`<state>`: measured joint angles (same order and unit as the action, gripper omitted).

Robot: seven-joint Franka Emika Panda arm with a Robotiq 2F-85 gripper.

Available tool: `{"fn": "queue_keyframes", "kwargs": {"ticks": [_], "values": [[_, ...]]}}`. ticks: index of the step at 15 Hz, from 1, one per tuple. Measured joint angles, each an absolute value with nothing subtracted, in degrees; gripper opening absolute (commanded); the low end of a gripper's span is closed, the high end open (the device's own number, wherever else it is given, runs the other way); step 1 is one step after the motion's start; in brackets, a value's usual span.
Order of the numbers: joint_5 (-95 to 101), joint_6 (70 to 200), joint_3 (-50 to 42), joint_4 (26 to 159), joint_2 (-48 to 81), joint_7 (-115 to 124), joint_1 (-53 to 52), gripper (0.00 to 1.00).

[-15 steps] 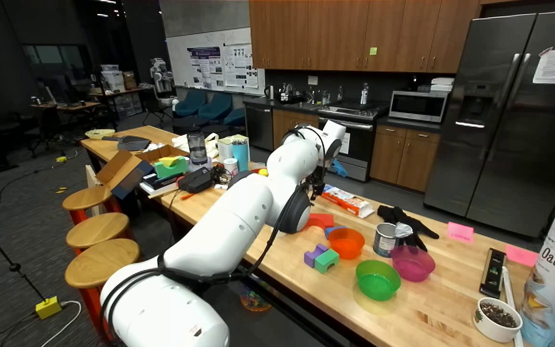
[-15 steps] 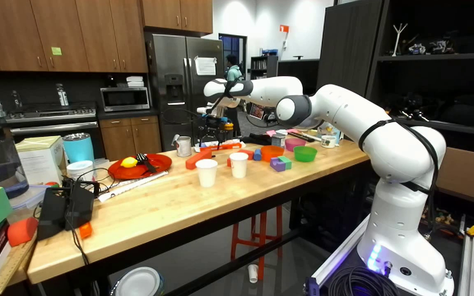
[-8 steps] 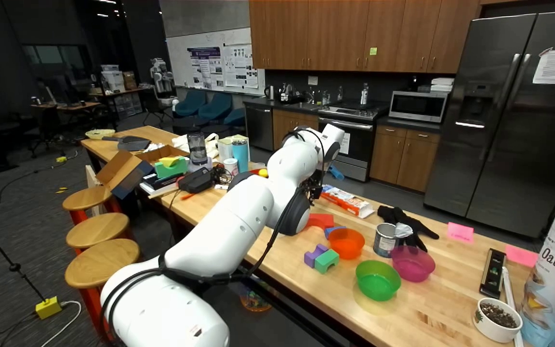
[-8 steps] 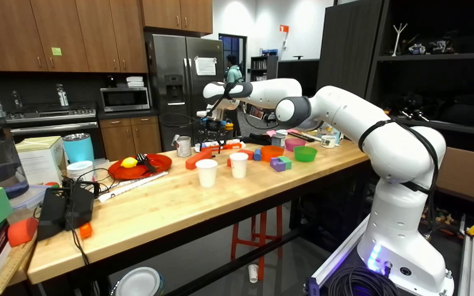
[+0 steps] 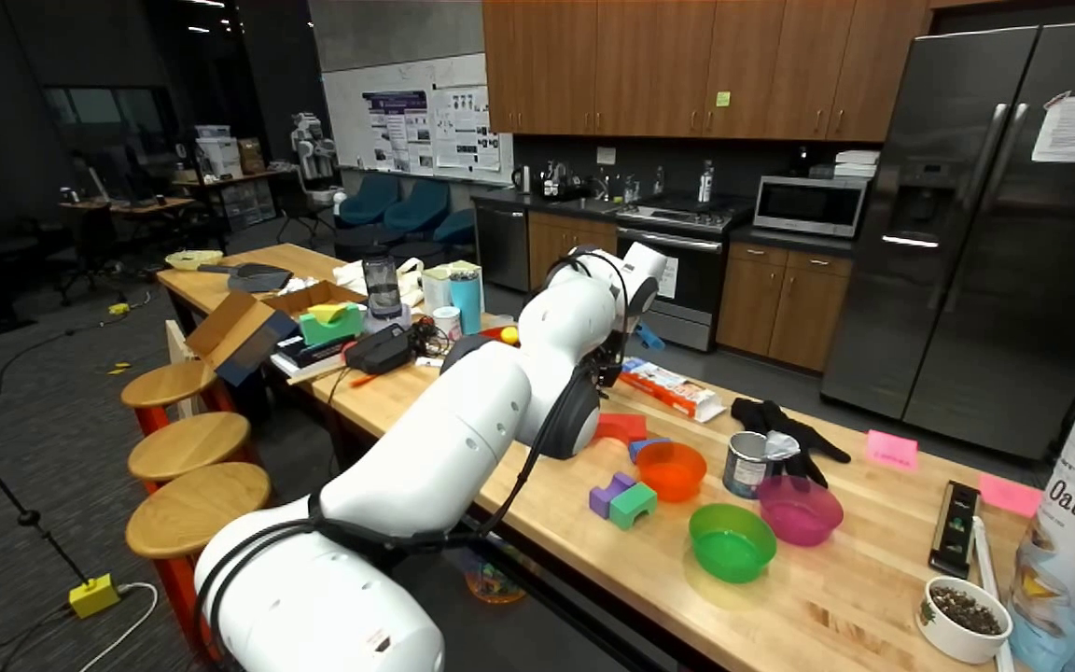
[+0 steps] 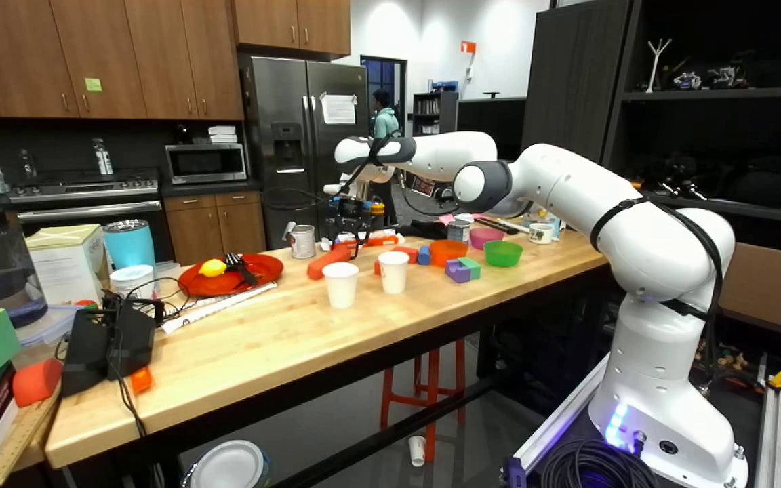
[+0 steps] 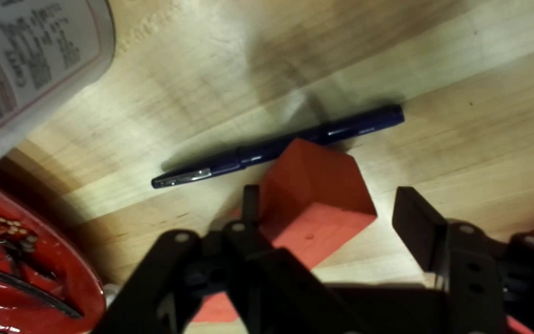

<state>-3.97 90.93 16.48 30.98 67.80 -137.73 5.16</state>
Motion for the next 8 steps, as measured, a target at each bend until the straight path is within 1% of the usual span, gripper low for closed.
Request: {"fn": "queue_keyframes", "kwargs": {"ticks": [2, 3, 4, 5, 8], "values": [[-4.0, 91.1, 16.8, 30.6, 68.1, -137.7, 5.2, 0.27], [-4.1, 91.2, 17.0, 30.5, 68.2, -137.7, 5.3, 0.23], [-4.2, 91.2, 17.1, 30.4, 68.2, -137.7, 5.3, 0.22], [-4.3, 91.3, 17.1, 30.3, 68.2, -137.7, 5.4, 0.18], [-5.6, 91.7, 17.5, 30.1, 68.6, -137.7, 5.6, 0.16]]}}
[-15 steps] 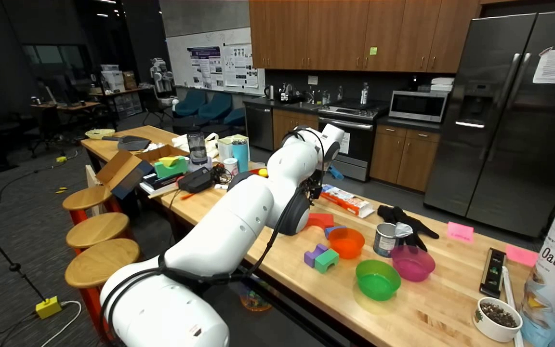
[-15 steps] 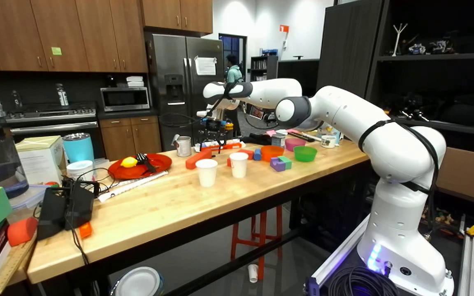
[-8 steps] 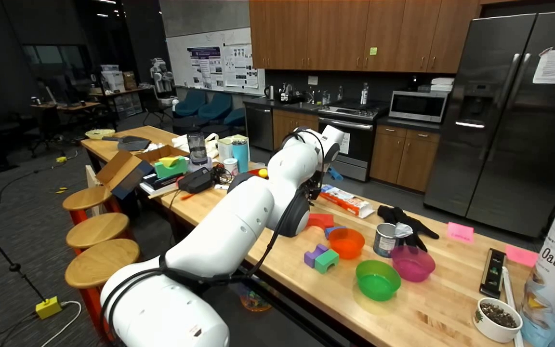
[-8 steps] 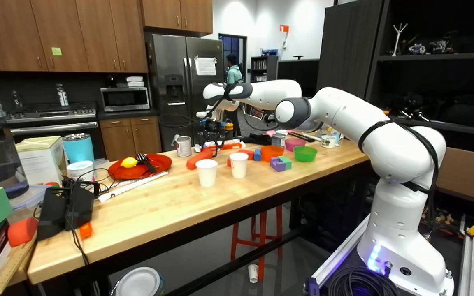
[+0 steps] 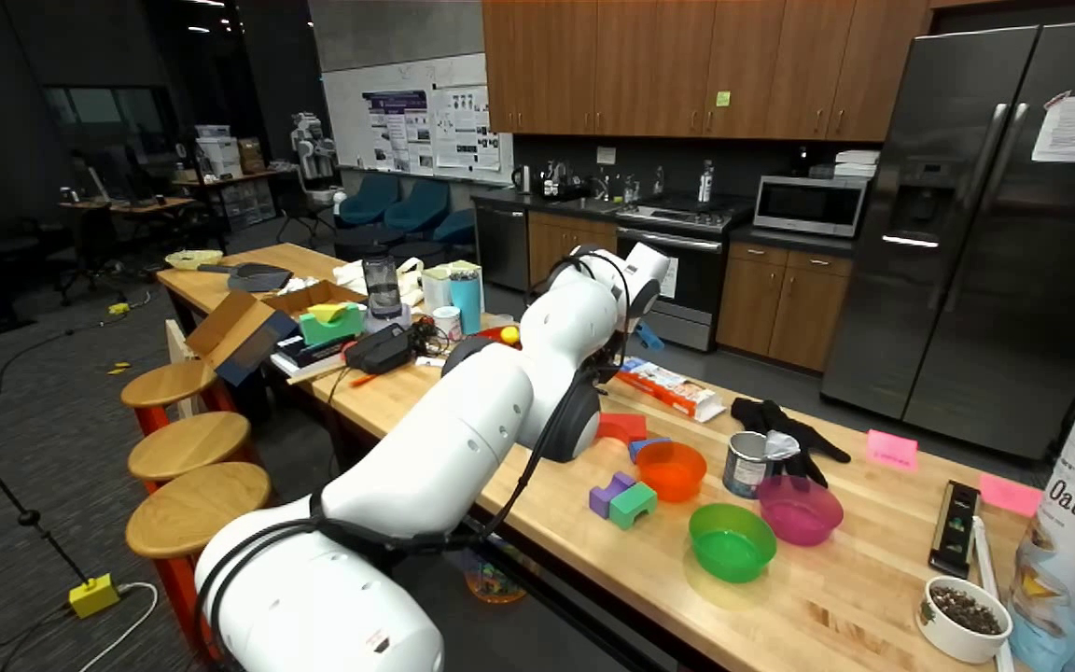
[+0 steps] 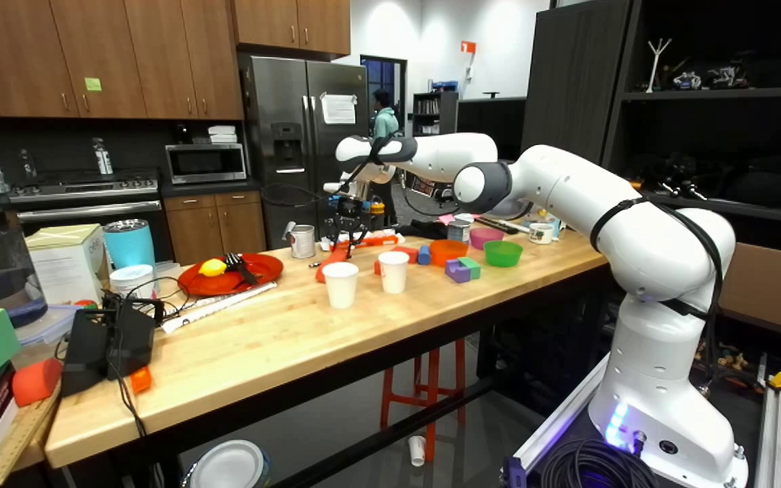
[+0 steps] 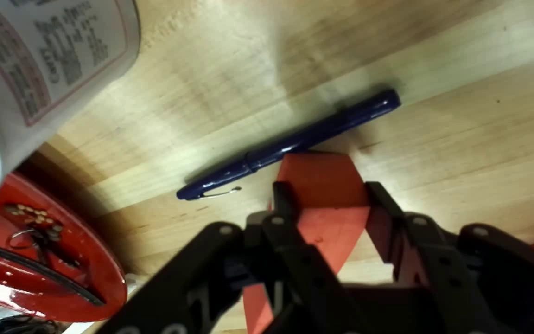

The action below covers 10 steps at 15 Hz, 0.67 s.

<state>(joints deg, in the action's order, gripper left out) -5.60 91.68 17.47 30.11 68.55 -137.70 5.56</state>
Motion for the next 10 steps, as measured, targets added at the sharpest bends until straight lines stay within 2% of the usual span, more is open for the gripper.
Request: {"fn": "queue_keyframes", "kwargs": {"ticks": [10], "values": [[-7.0, 96.2, 16.6, 28.5, 68.7, -127.5, 6.0, 0.16]]}}
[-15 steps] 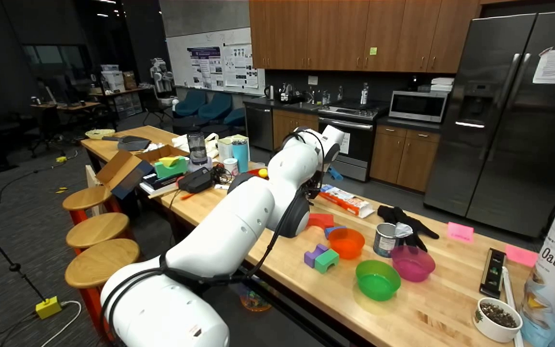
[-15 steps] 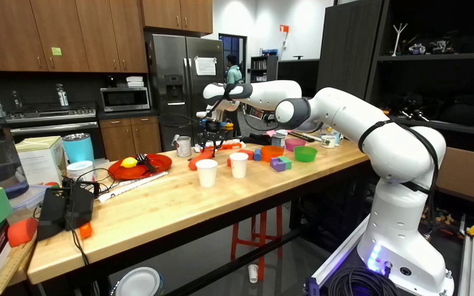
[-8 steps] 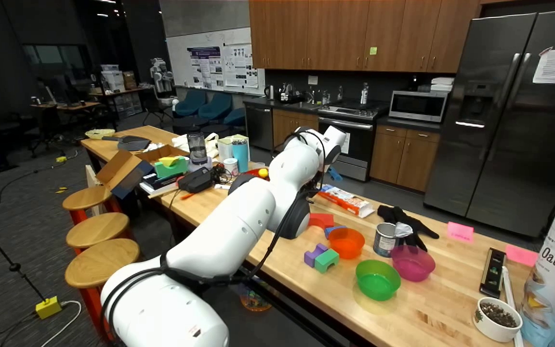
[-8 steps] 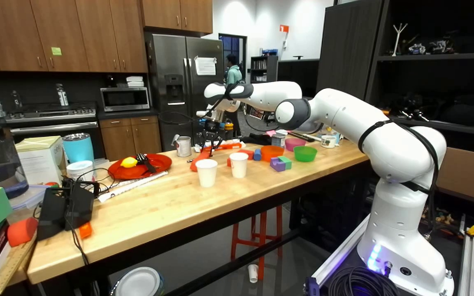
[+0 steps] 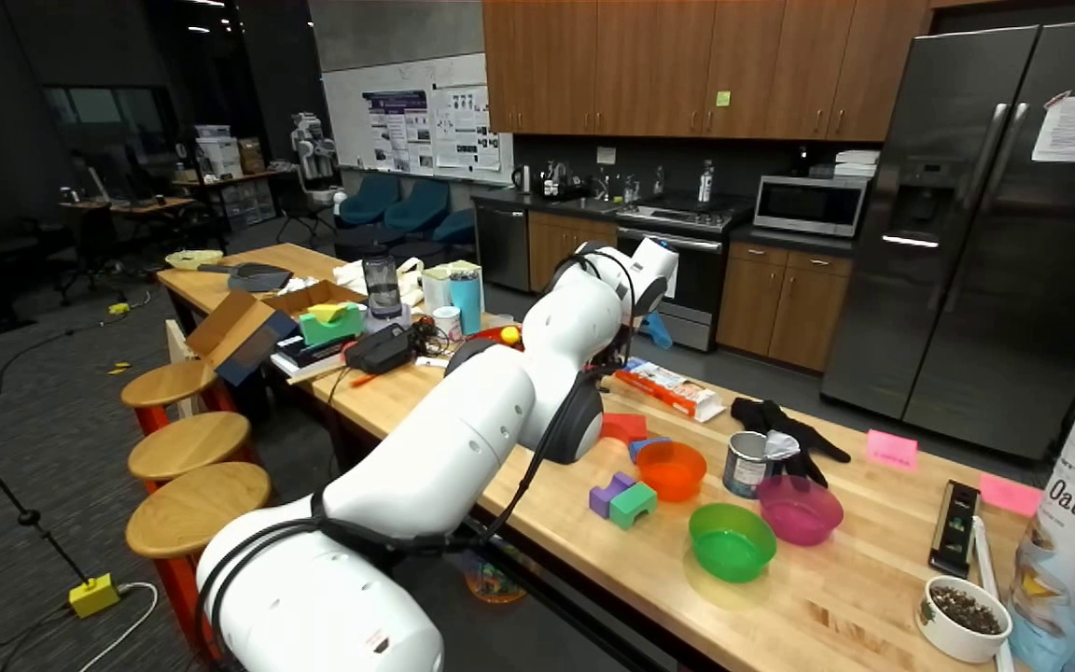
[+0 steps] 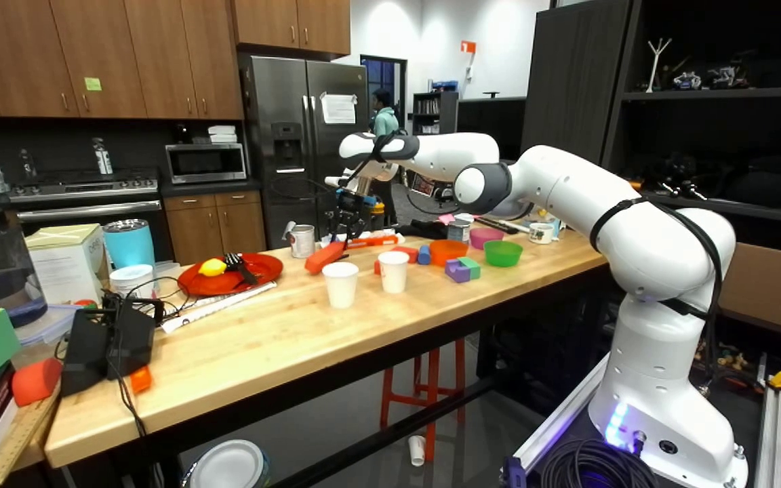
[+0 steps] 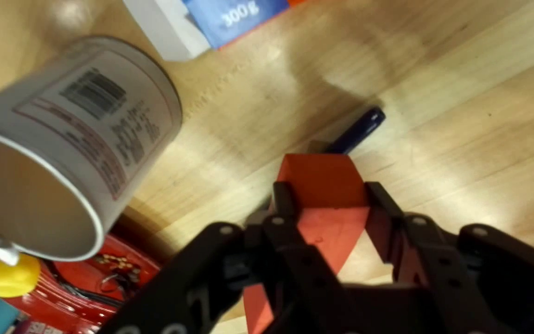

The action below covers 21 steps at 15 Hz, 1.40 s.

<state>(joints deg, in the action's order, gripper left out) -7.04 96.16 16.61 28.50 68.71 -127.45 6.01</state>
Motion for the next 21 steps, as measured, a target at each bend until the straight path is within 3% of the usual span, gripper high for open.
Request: {"fn": "queue_keyframes", "kwargs": {"ticks": [11, 21], "values": [[-1.6, 90.0, 6.6, 19.9, 65.7, -95.7, 1.4, 0.16], [0.3, 66.1, 3.1, 19.9, 60.4, -66.5, -2.9, 0.16]]}}
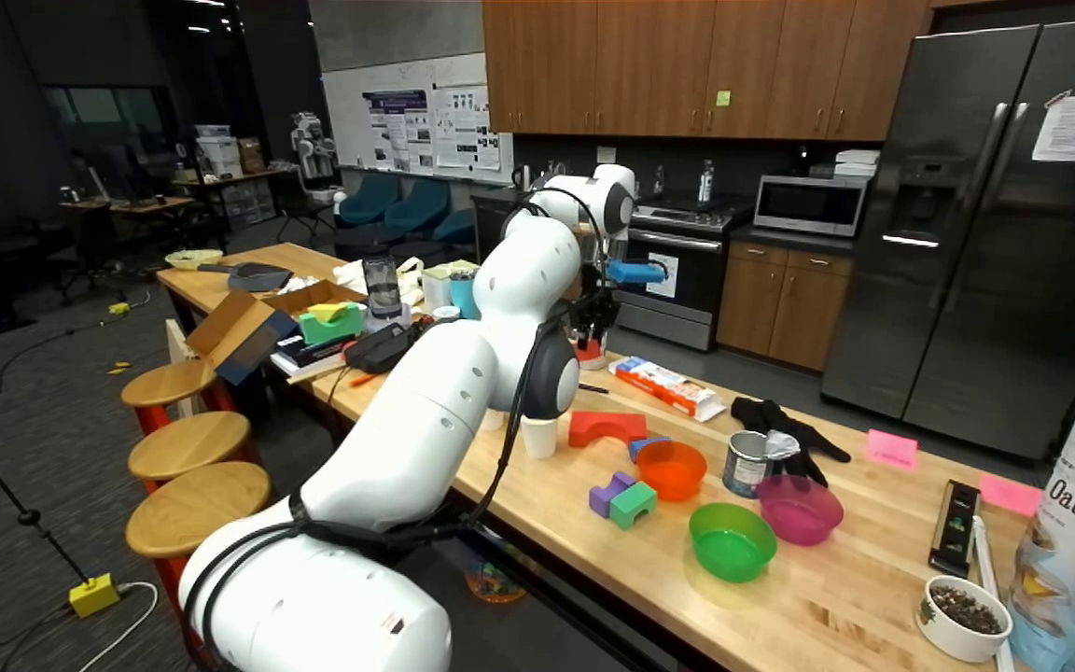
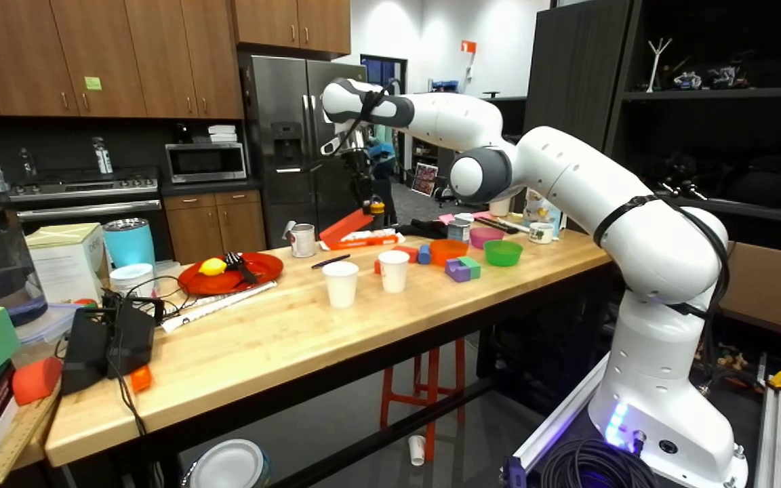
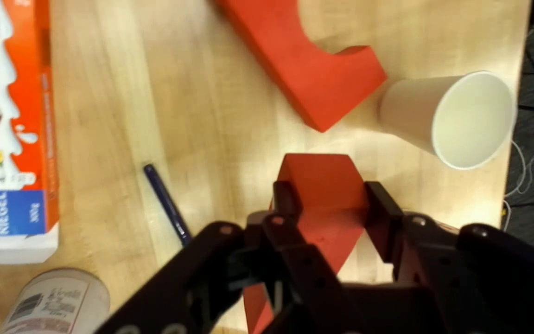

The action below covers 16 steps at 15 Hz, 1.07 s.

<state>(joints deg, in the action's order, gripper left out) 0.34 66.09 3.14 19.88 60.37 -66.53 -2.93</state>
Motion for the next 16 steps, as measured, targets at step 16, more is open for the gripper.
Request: {"fn": "queue_keyframes", "kwargs": {"ticks": [16], "values": [[-5.8, 23.6, 4.5, 20.7, 53.1, -27.1, -1.2, 0.16]]}}
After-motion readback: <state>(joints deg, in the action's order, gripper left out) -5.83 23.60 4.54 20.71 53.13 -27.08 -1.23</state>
